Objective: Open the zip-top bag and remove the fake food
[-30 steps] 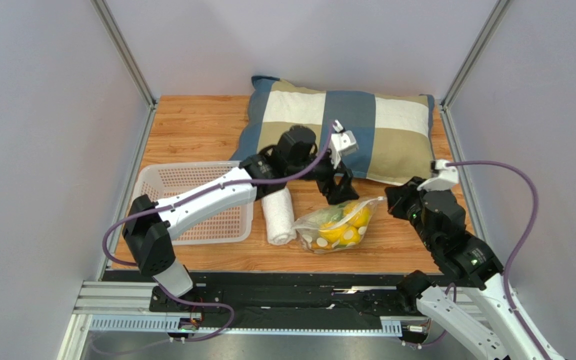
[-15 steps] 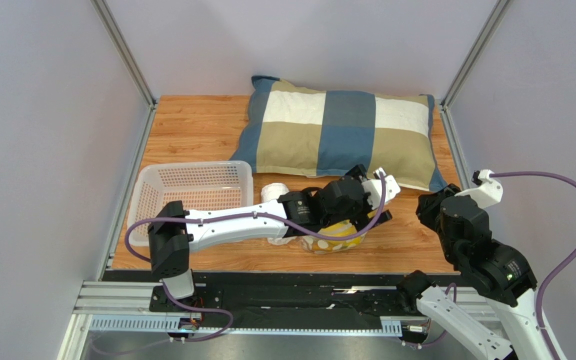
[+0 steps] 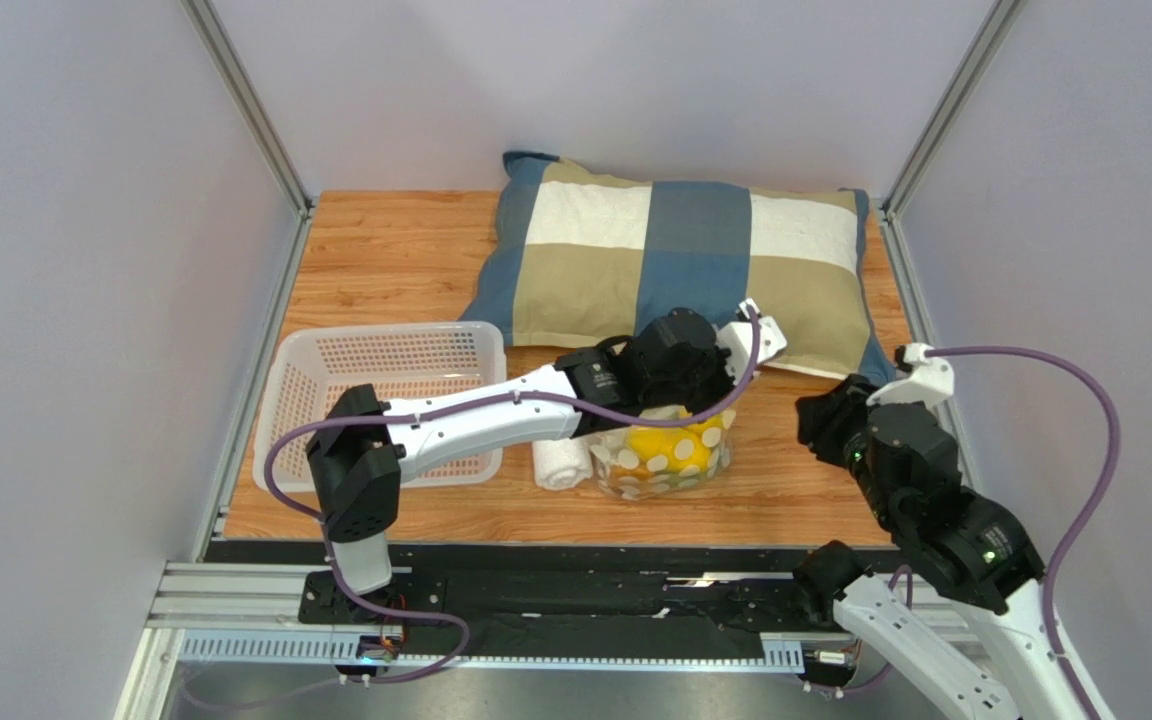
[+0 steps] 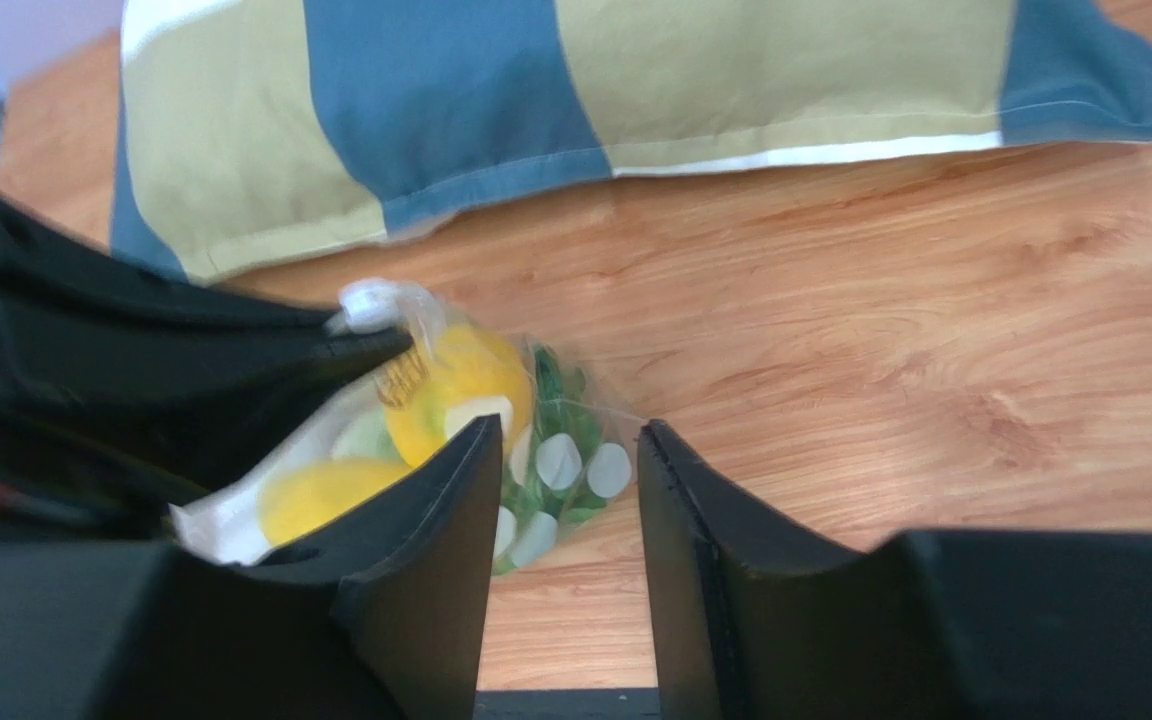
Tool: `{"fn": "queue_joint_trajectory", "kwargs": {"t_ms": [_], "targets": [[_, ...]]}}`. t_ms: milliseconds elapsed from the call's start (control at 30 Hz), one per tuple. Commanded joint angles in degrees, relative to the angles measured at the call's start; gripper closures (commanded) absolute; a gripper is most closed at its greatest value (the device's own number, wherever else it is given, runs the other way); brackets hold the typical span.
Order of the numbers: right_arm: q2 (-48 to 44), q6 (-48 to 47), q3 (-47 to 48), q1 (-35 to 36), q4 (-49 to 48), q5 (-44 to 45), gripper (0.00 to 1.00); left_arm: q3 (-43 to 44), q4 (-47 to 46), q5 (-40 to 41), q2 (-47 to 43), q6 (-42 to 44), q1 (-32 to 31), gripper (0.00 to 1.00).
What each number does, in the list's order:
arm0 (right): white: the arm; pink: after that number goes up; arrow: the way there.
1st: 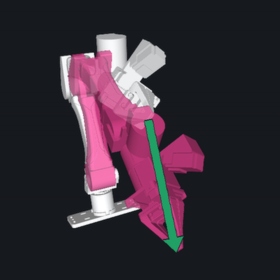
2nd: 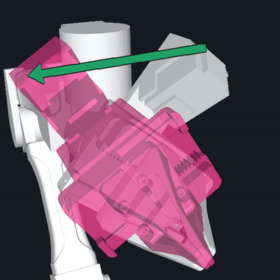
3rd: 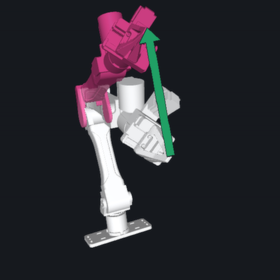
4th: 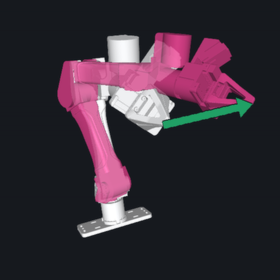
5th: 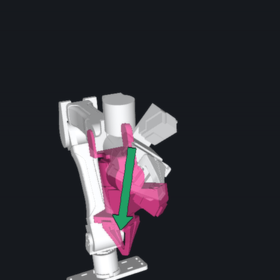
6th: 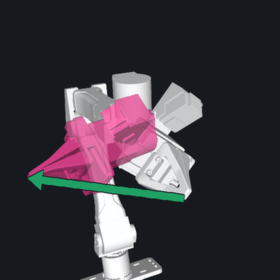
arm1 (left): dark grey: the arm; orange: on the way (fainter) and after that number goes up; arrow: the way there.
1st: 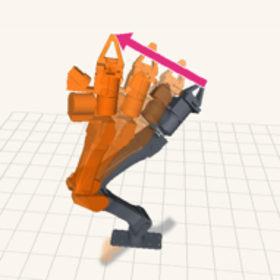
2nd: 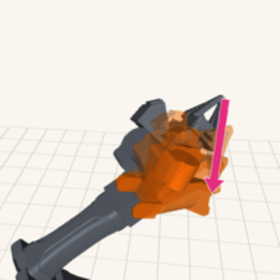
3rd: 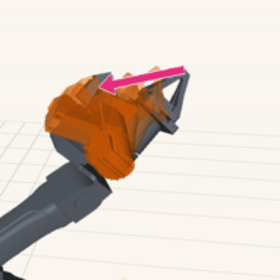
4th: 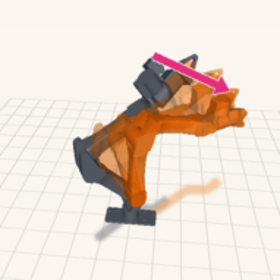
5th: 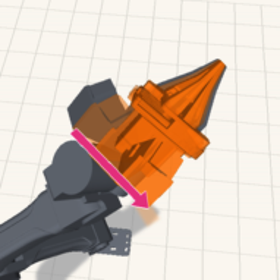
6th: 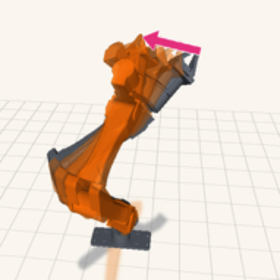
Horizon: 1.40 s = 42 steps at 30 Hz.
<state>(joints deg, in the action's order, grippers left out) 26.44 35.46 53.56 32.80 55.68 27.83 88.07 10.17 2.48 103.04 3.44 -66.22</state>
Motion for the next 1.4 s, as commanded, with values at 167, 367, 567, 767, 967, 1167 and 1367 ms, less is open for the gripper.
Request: {"fn": "queue_joint_trajectory", "kwargs": {"t_ms": [167, 367, 567, 767, 967, 1167, 1367], "targets": [[-2.5, -12.6, -16.6, 0.0, -28.5, -18.0, 0.49, -0.4, 1.2, -35.2, -6.6, -0.2, 10.0, 1.00], [-8.9, -17.4, -24.8, 0.0, -39.9, -25.9, 0.49, -0.3, 1.8, -49.0, -7.6, 1.8, 12.6, 1.00], [-16.8, -21.6, -30.8, 0.0, -45.2, -32.7, 0.49, 3.0, 6.1, -57.1, -5.9, 4.6, 13.1, 1.00], [-15.5, -24.0, -31.6, 0.0, -45.2, -33.9, 0.50, 6.6, 11.6, -62.6, -4.2, 7.6, 13.1, 1.00], [-15.2, -24.4, -32.4, 0.0, -48.6, -39.5, 0.48, 8.7, 15.7, -63.3, -3.1, 9.6, 13.1, 1.00], [-12.7, -24.6, -32.6, 0.0, -50.1, -42.4, 0.53, 8.9, 15.8, -63.7, -2.5, 8.8, 13.1, 1.00], [-15.2, -24.5, -32.3, 0.0, -49.3, -42.7, 1.00, 8.4, 14.9, -59.6, -3.0, 7.1, 13.2, 1.00]]}}
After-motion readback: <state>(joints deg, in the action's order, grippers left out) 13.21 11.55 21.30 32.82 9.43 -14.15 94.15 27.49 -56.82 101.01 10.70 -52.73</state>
